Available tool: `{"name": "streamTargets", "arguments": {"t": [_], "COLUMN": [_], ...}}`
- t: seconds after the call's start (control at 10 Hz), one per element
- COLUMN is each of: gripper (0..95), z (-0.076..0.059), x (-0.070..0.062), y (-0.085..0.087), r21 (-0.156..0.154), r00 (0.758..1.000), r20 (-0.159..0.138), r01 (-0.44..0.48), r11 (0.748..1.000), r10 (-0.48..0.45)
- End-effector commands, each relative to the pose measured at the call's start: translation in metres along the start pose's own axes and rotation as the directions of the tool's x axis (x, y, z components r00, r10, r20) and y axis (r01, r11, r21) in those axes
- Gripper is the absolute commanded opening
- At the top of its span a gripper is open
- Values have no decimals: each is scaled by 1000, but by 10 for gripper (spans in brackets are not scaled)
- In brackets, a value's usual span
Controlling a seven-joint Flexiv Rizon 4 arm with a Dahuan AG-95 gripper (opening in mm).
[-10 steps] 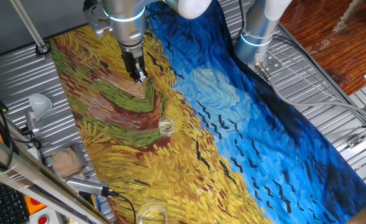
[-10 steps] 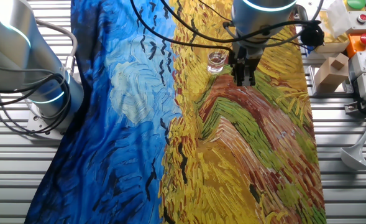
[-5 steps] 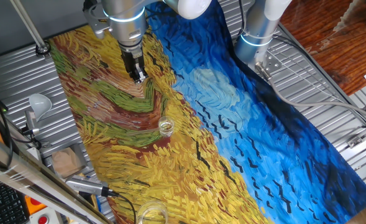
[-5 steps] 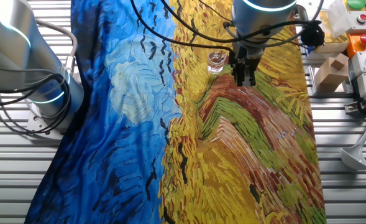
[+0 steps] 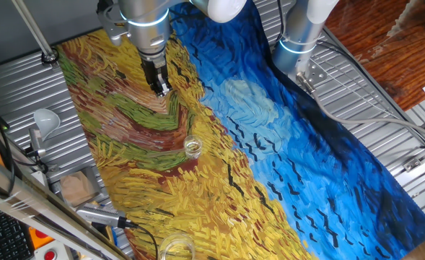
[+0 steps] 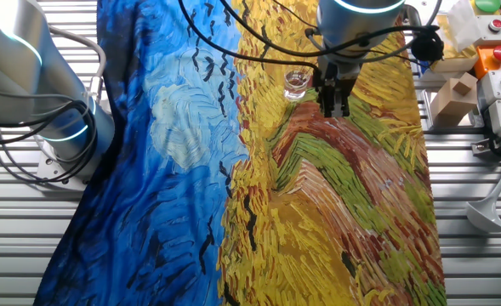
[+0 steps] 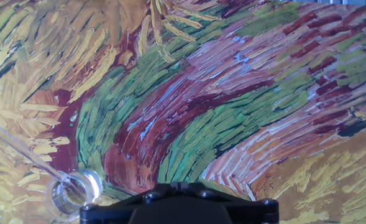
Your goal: Stir the beaker with a glass rod
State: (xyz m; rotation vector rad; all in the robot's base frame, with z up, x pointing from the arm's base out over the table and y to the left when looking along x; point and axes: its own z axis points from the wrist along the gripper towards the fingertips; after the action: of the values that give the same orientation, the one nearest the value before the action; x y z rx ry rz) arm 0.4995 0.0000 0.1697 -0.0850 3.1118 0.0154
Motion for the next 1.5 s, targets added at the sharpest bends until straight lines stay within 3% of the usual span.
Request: {"name": "streamTargets", "arguments": {"t": [0.1,0.5,0.7,1.2,1.5], "gripper": [0,0,0,0,0], "z": [0,0,0,-8,-5], "x": [0,0,-1,-31,-50], "y": [0,0,0,2,22], "r21": [0,-4,-21,-20,-15], "r00": [1000,999,997,985,984], "r20": [0,-1,3,-2,-6], "r01": [16,41,80,170,176], "r11": [1000,999,997,985,984], "r10": [-16,-41,-80,-170,-176]}}
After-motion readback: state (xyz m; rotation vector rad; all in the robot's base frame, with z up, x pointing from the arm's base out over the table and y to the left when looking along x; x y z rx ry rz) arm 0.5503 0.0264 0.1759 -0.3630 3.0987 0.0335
